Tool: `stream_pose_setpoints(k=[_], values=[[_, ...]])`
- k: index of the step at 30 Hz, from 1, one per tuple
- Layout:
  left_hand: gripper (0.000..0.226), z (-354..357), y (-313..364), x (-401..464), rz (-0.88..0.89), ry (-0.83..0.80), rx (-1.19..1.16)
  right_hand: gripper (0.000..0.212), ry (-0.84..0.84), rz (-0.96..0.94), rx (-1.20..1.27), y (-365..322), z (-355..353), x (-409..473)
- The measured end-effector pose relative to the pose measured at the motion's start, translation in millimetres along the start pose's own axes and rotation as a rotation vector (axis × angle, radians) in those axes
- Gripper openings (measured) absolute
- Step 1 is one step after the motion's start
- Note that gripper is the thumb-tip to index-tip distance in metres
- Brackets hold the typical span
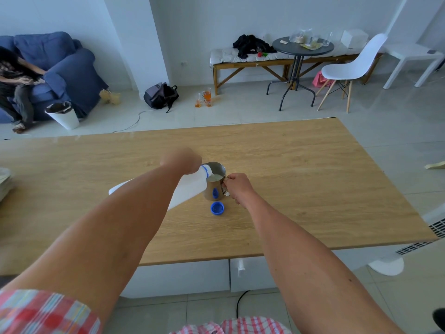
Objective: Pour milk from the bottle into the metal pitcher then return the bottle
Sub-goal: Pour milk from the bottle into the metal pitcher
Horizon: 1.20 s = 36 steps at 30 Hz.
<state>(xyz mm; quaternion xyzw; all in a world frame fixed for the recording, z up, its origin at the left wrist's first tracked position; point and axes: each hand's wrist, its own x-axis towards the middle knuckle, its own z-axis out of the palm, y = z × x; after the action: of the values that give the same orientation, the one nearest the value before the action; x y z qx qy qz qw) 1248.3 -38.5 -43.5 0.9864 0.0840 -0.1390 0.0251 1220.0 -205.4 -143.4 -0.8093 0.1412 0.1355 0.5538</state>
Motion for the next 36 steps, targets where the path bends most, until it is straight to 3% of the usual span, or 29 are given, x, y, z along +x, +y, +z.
stream_pose_setpoints(k=[36], values=[[0.039,-3.6,1.6,-4.5,-0.012,-0.012,0.001,0.022,-0.005,-0.010,-0.023,0.1,-0.4,-0.5]])
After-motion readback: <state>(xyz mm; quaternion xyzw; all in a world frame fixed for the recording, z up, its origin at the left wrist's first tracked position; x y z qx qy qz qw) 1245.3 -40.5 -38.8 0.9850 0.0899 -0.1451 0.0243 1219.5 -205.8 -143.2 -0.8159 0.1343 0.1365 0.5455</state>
